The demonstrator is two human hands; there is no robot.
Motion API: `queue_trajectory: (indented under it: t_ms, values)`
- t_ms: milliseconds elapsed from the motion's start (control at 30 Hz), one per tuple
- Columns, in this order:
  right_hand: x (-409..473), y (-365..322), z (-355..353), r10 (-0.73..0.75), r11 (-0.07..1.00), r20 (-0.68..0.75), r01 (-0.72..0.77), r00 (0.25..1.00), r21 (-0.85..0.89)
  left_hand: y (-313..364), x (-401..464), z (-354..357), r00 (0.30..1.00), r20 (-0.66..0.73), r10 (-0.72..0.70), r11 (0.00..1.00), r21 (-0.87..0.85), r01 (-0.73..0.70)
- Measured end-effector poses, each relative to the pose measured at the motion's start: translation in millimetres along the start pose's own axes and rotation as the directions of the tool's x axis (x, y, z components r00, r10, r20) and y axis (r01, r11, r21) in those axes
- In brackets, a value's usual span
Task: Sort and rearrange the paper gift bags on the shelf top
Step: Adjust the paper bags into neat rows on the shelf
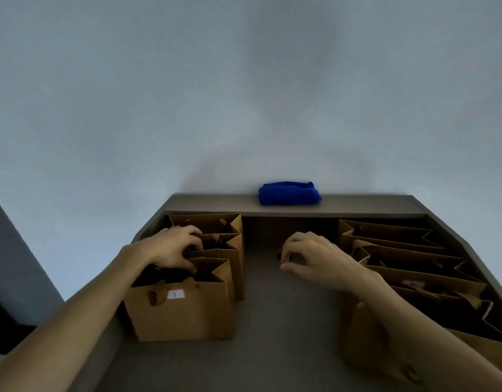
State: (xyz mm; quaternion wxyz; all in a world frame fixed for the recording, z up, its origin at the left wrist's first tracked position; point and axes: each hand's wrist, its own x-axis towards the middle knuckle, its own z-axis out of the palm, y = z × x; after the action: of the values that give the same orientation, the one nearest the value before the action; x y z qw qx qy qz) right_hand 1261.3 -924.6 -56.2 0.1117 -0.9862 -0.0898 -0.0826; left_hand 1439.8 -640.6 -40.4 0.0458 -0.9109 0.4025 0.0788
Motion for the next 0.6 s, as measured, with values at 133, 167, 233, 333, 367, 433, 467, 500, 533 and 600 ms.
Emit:
queue_trajectory:
  t_ms: [133,167,233,333,367,433,467,500,533,600]
  values:
    - [-45.0,28.5,-29.6,0.083,0.996,-0.04,-0.083,0.996,0.016,46.0,-0.8,-20.5,0.996,-0.039,0.085,0.992,-0.093,-0.089]
    - [-59.2,36.9,-36.9,0.112,0.993,-0.049,-0.111,0.992,0.029,60.6,-0.2,-24.1,0.989,-0.081,0.125,0.988,-0.08,-0.131]
    - [-88.9,54.5,-48.9,0.174,0.984,-0.077,-0.169,0.982,0.06,94.2,1.8,-28.5,0.961,-0.172,0.218,0.969,-0.075,-0.234]
    - [-130.1,76.8,-60.3,0.269,0.961,-0.112,-0.258,0.957,0.1,147.6,9.4,-28.1,0.899,-0.282,0.335,0.915,-0.13,-0.381]
    - [-141.8,82.4,-63.0,0.298,0.952,-0.111,-0.287,0.948,0.106,164.0,14.1,-26.8,0.873,-0.309,0.377,0.897,-0.114,-0.427]
    - [-161.2,91.6,-67.5,0.343,0.937,-0.08,-0.334,0.936,0.106,193.1,25.0,-24.0,0.827,-0.332,0.453,0.853,-0.108,-0.511]
    - [-169.0,95.5,-69.2,0.358,0.931,-0.054,-0.351,0.932,0.1,206.2,30.9,-22.9,0.811,-0.334,0.48,0.83,-0.126,-0.543]
    - [-175.3,98.9,-70.4,0.369,0.927,-0.026,-0.365,0.929,0.087,217.8,37.0,-21.4,0.795,-0.338,0.503,0.807,-0.144,-0.572]
    - [-180.7,102.2,-70.8,0.377,0.924,0.006,-0.376,0.926,0.068,229.0,42.9,-20.0,0.781,-0.344,0.522,0.786,-0.161,-0.597]
    - [-187.8,106.5,-70.5,0.381,0.923,0.056,-0.383,0.923,0.023,247.3,54.6,-16.4,0.756,-0.354,0.55,0.751,-0.186,-0.634]
